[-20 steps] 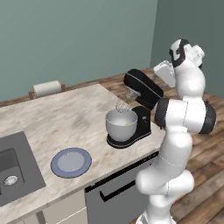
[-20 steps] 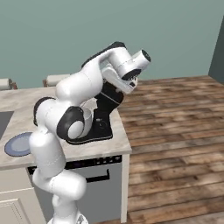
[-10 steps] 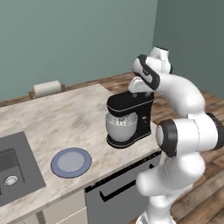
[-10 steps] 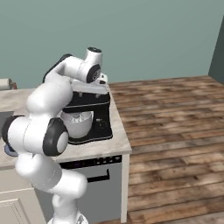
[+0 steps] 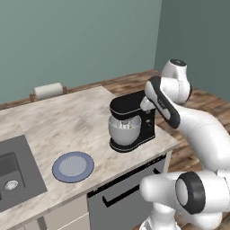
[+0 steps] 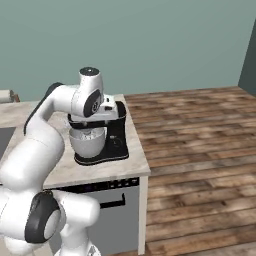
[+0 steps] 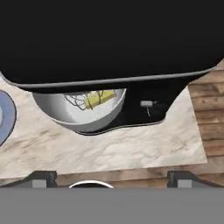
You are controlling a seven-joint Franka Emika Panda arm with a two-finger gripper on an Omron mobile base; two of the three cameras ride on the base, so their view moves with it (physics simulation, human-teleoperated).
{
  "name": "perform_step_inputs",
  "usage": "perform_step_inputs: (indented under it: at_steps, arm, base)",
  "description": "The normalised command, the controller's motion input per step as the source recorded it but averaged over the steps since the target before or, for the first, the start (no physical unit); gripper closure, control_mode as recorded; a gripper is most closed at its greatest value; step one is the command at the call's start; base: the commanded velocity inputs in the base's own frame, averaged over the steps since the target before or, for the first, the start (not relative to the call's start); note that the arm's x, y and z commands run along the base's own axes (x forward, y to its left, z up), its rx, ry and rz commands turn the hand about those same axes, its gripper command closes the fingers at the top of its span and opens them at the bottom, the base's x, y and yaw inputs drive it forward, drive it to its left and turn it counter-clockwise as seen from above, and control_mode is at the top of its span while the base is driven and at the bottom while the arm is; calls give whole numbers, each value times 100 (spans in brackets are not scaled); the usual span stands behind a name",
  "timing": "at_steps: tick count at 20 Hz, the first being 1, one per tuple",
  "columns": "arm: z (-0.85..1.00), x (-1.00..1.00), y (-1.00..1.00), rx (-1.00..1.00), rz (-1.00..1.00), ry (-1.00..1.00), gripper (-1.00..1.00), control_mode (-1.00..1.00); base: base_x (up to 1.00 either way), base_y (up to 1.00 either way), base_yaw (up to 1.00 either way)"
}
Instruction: Add butter and sugar cubes to the stand mixer bowl and then turn on the stand mixer to begin making frosting.
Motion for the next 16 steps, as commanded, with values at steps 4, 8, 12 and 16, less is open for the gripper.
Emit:
perform_step_inputs:
  at_steps: [4, 8, 12, 16]
  arm:
    - [0, -100, -77, 0, -1, -12, -100, -100]
    - [0, -69, -53, 4, -3, -12, -100, -100]
    - [1, -55, -31, 6, 0, -11, -100, -100]
    - [10, -47, -27, 6, 1, -8, -100, -100]
  base:
    - [0, 0, 0]
    - [0, 0, 0]
    - [0, 0, 0]
    - [0, 0, 0]
